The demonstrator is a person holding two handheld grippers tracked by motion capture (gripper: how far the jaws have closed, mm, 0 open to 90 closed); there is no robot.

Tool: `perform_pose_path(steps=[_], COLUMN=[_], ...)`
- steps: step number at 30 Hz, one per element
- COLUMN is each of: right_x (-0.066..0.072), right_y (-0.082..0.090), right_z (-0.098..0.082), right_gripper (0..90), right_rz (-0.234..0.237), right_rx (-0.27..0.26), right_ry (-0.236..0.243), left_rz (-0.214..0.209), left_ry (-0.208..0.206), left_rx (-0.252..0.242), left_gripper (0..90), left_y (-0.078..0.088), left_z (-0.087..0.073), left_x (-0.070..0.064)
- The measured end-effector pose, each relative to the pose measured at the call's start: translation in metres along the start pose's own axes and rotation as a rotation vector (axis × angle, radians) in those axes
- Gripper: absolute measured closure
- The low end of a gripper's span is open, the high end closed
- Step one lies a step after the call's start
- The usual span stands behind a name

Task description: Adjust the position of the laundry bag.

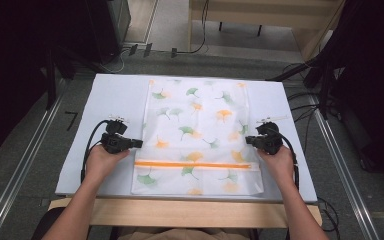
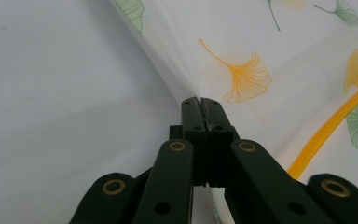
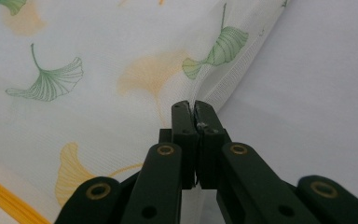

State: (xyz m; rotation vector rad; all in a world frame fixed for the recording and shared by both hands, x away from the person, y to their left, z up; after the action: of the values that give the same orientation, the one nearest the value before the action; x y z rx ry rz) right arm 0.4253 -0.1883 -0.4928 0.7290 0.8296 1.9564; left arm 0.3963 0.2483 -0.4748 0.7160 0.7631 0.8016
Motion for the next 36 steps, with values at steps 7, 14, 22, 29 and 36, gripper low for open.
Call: perform_pose_path(steps=[7,14,22,29,36], right_x=[0.016,0.023,0.024,0.026,0.022], right_y=[-0.008,-0.015,-0.017,-0.019,-0.015], right_z=[0.009,0.013,0.012,0.011,0.01], right_gripper=[90.0,89.6,89.6,88.6,72.2], right_rz=[0.017,0.025,0.03,0.05,0.072], right_rx=[0.006,-0.003,0.003,0.016,0.007], right_ry=[0.031,0.04,0.04,0.043,0.04], left_rz=[0.014,0.015,0.02,0.027,0.01], left_ry=[0.041,0.07,0.071,0.079,0.078], left_rx=[-0.006,-0.016,-0.001,-0.008,-0.014], left_gripper=[90.0,90.0,89.7,89.7,77.7], left_y=[0.005,0.008,0.006,0.009,0.01], left_z=[-0.001,-0.002,-0.002,-0.003,-0.003], left_x=[0.019,0.03,0.032,0.035,0.033])
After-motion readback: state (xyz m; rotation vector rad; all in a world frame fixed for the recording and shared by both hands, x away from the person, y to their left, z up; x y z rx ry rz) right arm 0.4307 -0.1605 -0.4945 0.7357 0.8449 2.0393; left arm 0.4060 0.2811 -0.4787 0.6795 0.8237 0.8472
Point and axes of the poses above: each handheld gripper's, and its own axes: y roughly backward along the jaws, z roughly out of its top, x roughly to its left, the point moved 5 cm from there along -y, roughly forward along the jaws
